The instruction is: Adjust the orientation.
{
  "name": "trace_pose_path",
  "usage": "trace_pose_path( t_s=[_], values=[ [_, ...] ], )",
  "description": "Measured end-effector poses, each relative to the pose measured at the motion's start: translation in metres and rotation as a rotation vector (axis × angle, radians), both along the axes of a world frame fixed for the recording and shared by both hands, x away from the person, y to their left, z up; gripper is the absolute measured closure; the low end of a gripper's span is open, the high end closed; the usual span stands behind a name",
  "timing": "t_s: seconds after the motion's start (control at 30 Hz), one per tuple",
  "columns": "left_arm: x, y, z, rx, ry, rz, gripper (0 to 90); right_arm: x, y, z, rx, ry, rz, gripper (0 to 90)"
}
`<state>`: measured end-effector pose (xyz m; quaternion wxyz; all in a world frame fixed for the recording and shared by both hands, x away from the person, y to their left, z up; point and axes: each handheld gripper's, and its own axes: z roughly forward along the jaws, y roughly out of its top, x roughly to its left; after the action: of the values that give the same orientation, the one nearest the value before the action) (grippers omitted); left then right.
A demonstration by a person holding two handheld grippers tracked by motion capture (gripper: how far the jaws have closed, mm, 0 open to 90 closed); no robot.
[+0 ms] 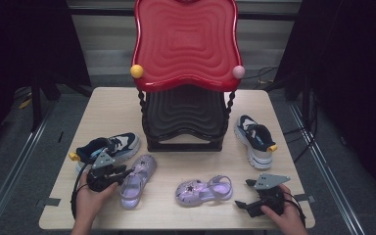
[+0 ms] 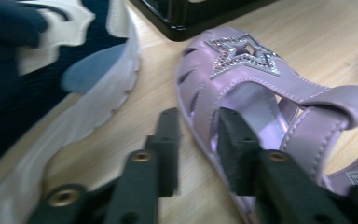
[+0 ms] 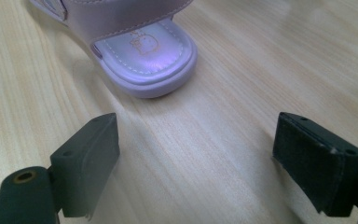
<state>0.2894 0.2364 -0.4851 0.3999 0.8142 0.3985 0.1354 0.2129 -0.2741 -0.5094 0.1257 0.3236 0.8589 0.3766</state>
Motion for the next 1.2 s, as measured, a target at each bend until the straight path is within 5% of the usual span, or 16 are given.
trace_pose_path(
  t_s=[0.47,0.73,1.0,1.2],
  values=[
    [-0.036,0.029,0.002,0.055,0.029,0.008,58.1,0.0,0.0,0.0,0.0,0.002,-0.002,13.9],
    [-0.059,0.037,-0.004,0.027,0.066,-0.038,47.4,0.0,0.0,0.0,-0.001,0.002,-0.002,13.9],
    [-0.069,0.024,-0.012,0.053,0.059,-0.132,28.0,0.0,0.0,0.0,-0.001,0.002,-0.002,13.9],
    [-0.068,0.013,-0.016,0.065,0.044,-0.141,18.3,0.0,0.0,0.0,-0.001,0.002,-0.003,13.9]
  ],
)
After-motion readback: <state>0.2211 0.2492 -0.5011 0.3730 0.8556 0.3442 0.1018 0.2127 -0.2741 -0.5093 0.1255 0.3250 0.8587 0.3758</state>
